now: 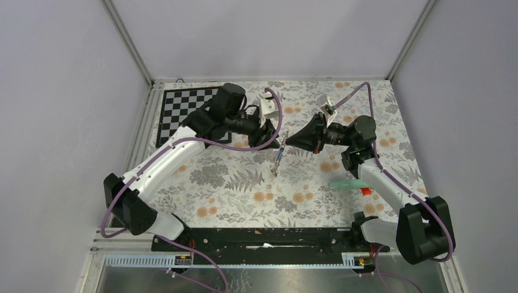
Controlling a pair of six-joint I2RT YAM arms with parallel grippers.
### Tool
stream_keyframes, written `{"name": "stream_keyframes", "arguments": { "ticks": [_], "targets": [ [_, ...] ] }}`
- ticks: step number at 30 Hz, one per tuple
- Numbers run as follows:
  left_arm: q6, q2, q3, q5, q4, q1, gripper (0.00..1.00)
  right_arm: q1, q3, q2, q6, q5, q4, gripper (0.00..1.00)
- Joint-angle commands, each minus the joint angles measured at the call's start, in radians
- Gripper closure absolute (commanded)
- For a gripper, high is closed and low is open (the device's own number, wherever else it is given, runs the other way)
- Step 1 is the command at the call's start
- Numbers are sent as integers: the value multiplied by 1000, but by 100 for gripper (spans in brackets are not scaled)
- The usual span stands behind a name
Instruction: Put the keys on the keyring
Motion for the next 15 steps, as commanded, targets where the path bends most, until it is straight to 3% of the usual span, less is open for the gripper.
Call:
{"name": "stream_keyframes", "arguments": {
  "ticks": [1,15],
  "targets": [
    [76,-62,-21,-10,26,11,54,-10,26,-39,-44,-16,11,100],
    [217,-78,-125,34,100,9,46,-14,18,-43,-55,-31,-5,100]
  ]
}}
